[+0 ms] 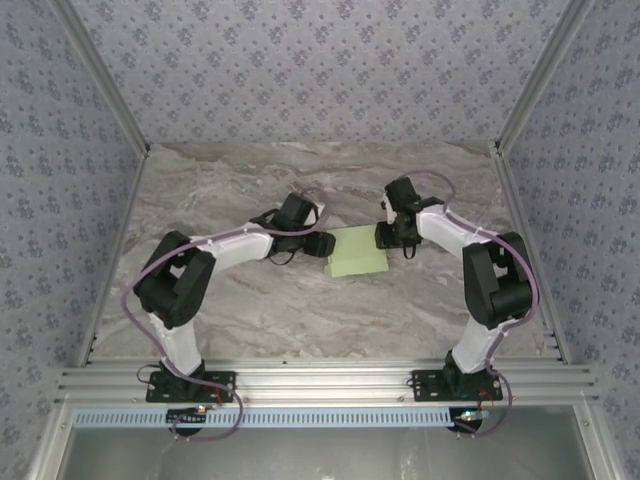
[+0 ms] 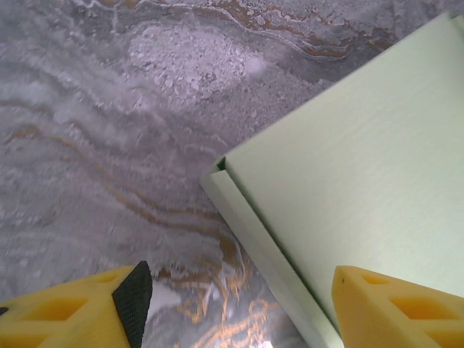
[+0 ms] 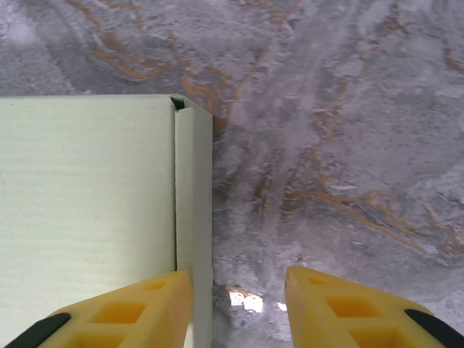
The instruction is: Fold the paper box
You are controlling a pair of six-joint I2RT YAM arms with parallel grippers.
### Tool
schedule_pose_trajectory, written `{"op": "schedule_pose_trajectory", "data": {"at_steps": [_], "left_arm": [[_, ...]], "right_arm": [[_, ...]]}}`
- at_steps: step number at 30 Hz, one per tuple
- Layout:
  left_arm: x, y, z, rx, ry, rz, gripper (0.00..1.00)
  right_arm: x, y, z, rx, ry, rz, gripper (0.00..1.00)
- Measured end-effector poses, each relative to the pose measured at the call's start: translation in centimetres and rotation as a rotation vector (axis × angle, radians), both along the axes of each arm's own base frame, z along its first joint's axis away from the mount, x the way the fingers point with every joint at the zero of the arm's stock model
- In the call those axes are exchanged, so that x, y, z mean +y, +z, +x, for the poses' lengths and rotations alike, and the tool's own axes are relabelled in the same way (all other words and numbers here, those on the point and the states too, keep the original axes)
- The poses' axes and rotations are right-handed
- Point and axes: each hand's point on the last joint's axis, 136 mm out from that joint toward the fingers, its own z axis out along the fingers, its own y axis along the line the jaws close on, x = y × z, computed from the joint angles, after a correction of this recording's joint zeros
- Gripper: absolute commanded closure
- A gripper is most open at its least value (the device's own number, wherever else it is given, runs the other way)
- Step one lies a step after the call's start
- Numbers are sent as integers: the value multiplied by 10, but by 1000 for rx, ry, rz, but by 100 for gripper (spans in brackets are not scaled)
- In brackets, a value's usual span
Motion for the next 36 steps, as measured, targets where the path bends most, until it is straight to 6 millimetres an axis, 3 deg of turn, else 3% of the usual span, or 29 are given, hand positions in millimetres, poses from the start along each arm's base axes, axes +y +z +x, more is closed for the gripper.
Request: {"op": "schedule_pose_trajectory", "data": {"at_steps": [5, 14, 25, 31, 36], "left_arm": [[11, 15, 2, 3, 55, -46, 31], [1, -22, -20, 71, 46, -13, 31], [0, -23, -15, 33, 57, -33, 31], [2, -22, -13, 19, 69, -18, 31], [3, -21, -13, 20, 73, -15, 33]], "right_arm": [[7, 0, -2, -7, 22, -13, 59], [10, -1, -2, -9, 29, -19, 59], [9, 1, -1, -38, 30, -20, 52], [15, 13, -19, -98, 117, 20, 46], [18, 39, -20, -195, 171, 40, 45]]}}
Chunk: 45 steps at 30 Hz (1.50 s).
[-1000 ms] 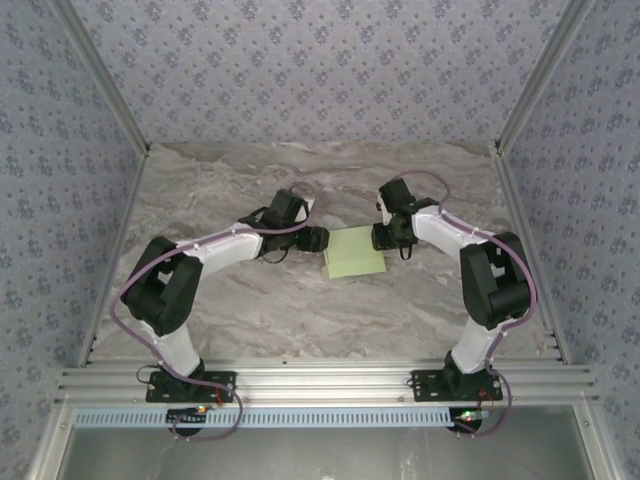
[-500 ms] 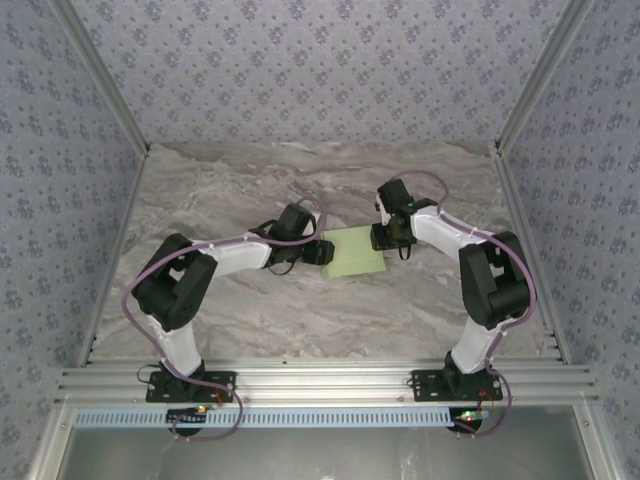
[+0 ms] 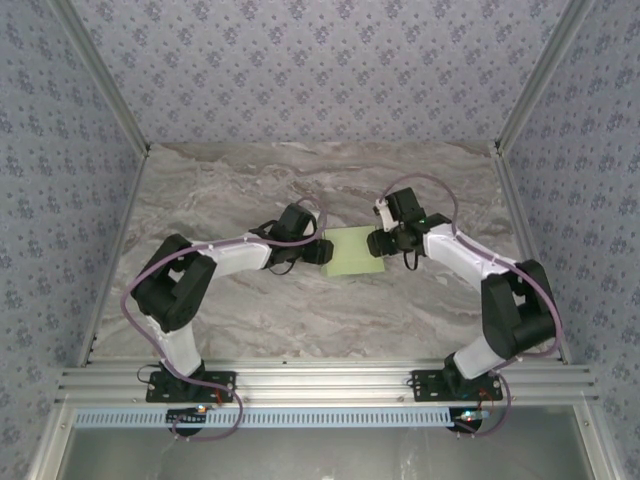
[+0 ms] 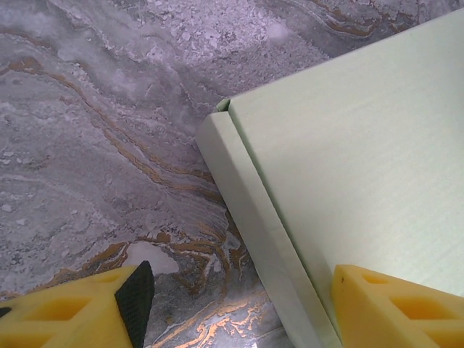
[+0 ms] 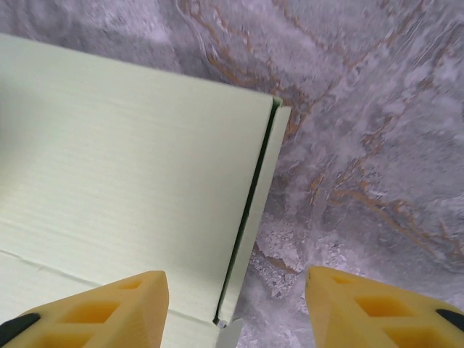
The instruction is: Fold the paper box
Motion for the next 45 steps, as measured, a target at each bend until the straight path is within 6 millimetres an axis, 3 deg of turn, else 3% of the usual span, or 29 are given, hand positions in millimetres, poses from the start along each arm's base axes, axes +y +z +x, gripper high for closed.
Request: {"op": "schedule_pose_trajectory", "data": {"at_steps": [3, 9, 14, 16, 19, 22, 28, 33, 45], "left_arm": [[0, 0, 0, 10, -4, -11, 34], [6, -2, -7, 56, 2, -58, 38], [9, -4, -6, 102, 21, -152, 40], [11, -5, -4, 116, 27, -180, 40], [10, -6, -3, 122, 26, -199, 40], [9, -5, -4, 122, 25, -211, 40], [6, -5, -5, 113, 18, -254, 48], [4, -5, -6, 102, 6, -297, 56], [5, -4, -6, 98, -10, -401, 62]], "right_arm": [[0, 4, 0, 0, -9, 43, 46], [-4, -9, -7, 117, -87, 262, 45], [-15, -12, -7, 175, -173, 429, 38], [-14, -6, -4, 184, -184, 494, 29], [-10, 2, 0, 202, -182, 597, 26], [-7, -4, 2, 256, -194, 671, 20], [-1, -33, -5, 387, -245, 725, 20], [7, -45, -8, 445, -250, 769, 21], [24, -40, 2, 476, -220, 916, 20]]}}
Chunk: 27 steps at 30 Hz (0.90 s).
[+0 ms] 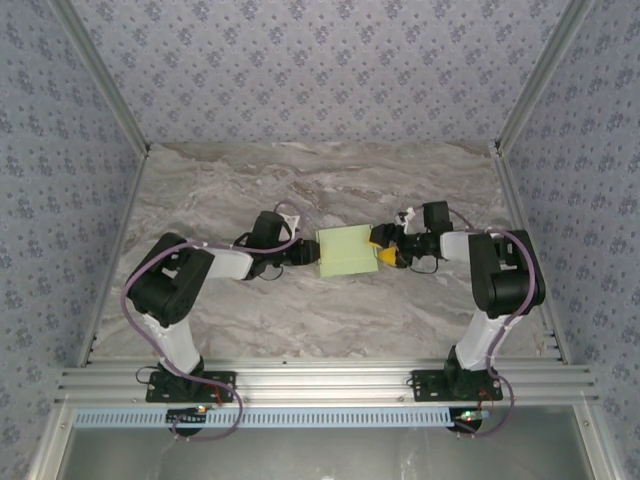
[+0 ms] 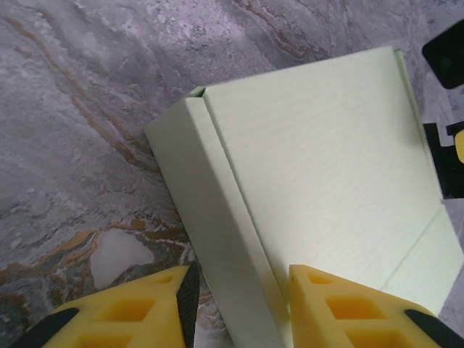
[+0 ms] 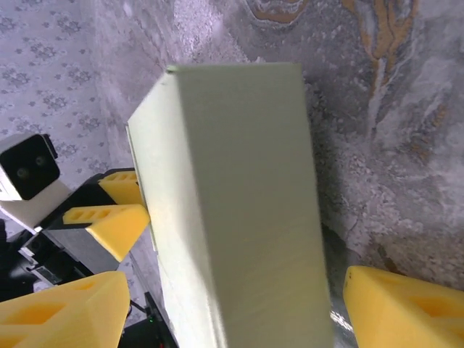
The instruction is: Fold the paper box
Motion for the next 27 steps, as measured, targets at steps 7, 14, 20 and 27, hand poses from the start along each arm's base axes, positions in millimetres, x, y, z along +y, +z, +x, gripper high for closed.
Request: {"op": "schedule_pose_trajectory", "data": {"at_steps": [7, 14, 20, 27], "left_arm": [[0, 0, 2, 10, -4, -28, 62], [7, 1, 9, 9, 21, -33, 64], [13, 1, 9, 3, 37, -67, 68], [25, 1, 12, 9, 57, -107, 68]], "right_arm": [[7, -1, 1, -7, 19, 13, 28], [15, -6, 4, 8, 11, 26, 38], [17, -2, 7, 17, 0, 48, 30], [28, -1, 3, 18, 25, 57, 28]]}}
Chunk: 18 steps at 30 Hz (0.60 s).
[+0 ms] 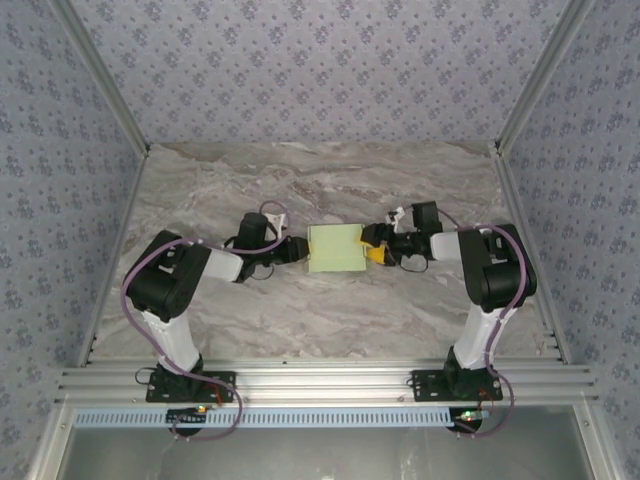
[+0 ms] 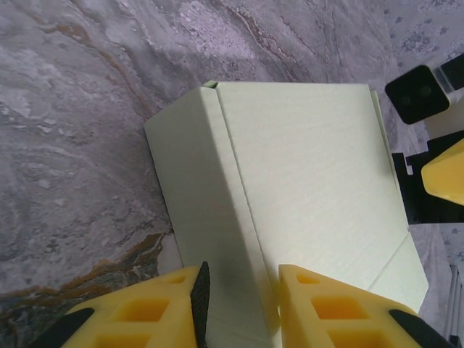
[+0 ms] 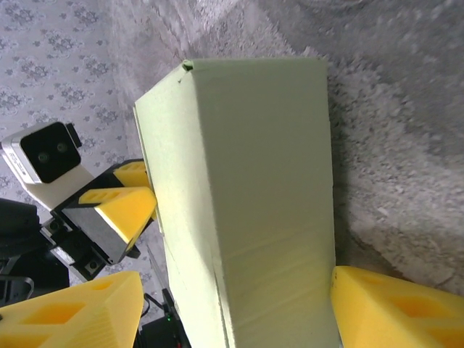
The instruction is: Fold the paper box
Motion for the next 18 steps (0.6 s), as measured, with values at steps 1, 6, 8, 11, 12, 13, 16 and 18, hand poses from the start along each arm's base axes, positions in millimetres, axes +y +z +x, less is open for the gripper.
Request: {"op": "schedule_pose_trajectory", "data": {"at_steps": [1, 6, 8, 11, 12, 13, 16, 18], "left_arm": [[1, 0, 0, 0, 2, -2, 68], [2, -1, 1, 1, 7, -4, 70], [3, 0, 2, 0, 16, -10, 72], [5, -1, 1, -7, 30, -19, 72], [6, -1, 1, -9, 36, -23, 72], [6, -1, 1, -13, 41, -25, 72], [8, -1, 1, -16, 54, -33, 72], [8, -1, 1, -19, 60, -37, 72]], "right_arm": [[1, 0, -1, 0, 4, 0, 28], [2, -1, 0, 9, -9, -8, 27], [1, -1, 1, 16, -25, -24, 27], [-3, -3, 2, 12, -60, -93, 26], [-5, -4, 2, 12, -73, -118, 26], [-8, -5, 1, 16, -86, -141, 26], [-10, -7, 0, 25, -100, -172, 26], [-8, -7, 0, 22, -98, -181, 26]]}}
